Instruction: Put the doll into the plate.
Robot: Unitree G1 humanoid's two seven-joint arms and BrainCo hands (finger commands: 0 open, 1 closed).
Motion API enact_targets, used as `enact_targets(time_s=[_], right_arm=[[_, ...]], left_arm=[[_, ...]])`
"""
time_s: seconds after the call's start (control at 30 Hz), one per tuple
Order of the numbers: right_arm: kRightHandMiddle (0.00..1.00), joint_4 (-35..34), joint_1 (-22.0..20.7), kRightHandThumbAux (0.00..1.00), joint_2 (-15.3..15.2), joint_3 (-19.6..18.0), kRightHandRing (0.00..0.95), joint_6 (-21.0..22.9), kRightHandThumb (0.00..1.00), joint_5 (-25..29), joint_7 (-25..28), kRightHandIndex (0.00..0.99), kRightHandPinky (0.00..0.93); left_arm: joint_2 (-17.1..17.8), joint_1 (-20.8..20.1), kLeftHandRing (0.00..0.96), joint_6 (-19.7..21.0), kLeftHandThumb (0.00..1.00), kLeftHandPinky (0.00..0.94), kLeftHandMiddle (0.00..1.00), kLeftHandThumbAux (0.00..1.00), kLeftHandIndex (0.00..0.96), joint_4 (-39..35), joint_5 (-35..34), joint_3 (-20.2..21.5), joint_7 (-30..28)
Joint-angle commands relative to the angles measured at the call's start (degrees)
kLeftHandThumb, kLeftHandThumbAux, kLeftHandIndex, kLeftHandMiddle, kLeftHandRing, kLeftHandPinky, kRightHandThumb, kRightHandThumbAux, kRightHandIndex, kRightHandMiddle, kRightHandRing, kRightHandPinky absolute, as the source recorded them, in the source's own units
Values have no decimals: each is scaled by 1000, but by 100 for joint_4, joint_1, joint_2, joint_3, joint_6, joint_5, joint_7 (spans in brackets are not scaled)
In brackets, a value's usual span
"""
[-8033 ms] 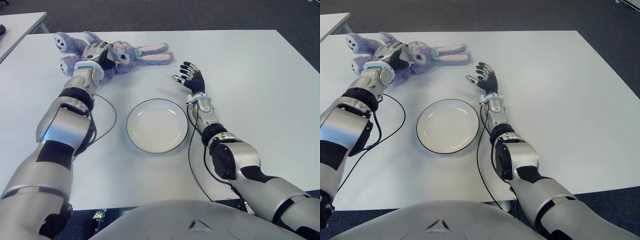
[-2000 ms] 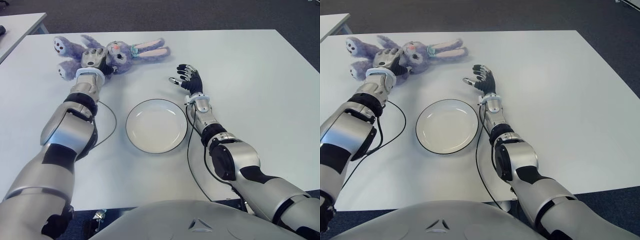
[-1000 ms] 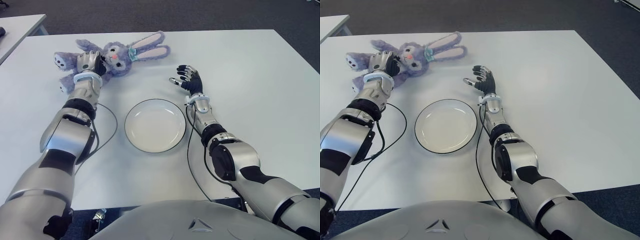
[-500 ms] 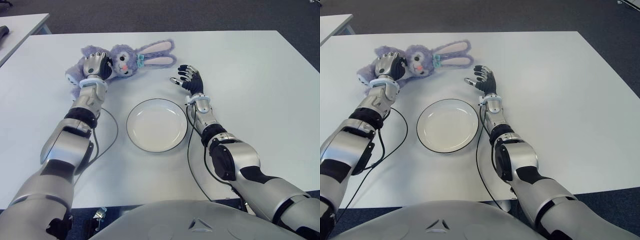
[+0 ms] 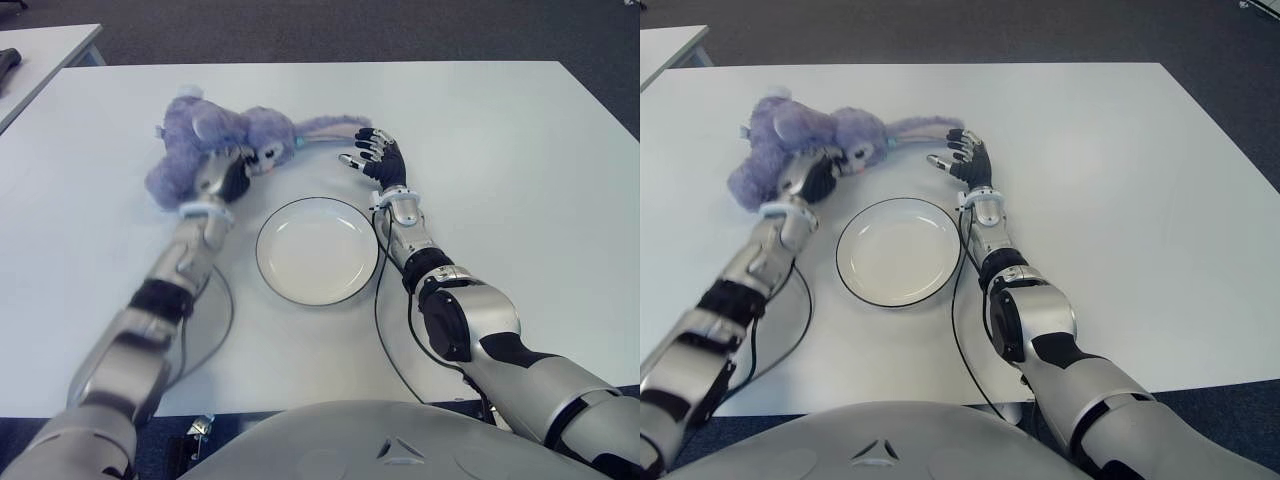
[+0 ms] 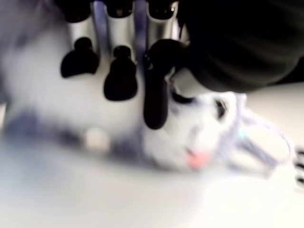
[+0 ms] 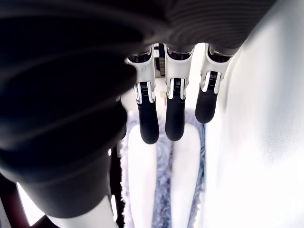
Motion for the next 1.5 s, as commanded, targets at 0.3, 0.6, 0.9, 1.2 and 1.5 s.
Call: enact_targets(time_s=[0.3,0.6,0.9,1.2,1.5], right_arm=[[286,718,1236,914,603,-189,256,603,77,117,43,275,218],[294,718,1237,925,605,-201,269,588,99,114,56,277,236],[296,718,1237,929,610,-212,275,561,106,105,79,281,247],[294,724,1231,931,613,-208,269,581,100,92,57,278,234],[297,727,1233,932,615,-153,274,572,86,40,19,275,239]], left_arm=[[218,2164,791,1215,849,816,540,666,401,-2934,-499,184,-1992],[371,3089,801,1499,849,820,542,667,400,-4538,-589,713,-2463],[195,3376,801,1959,849,821,541,667,398,-5233,-266,774,-2639],[186,3391,807,1923,850,828,542,667,399,-5205,-144,839,-2559],[150,3376,782,1547,850,758,548,664,403,-4958,-65,1001,-2186]])
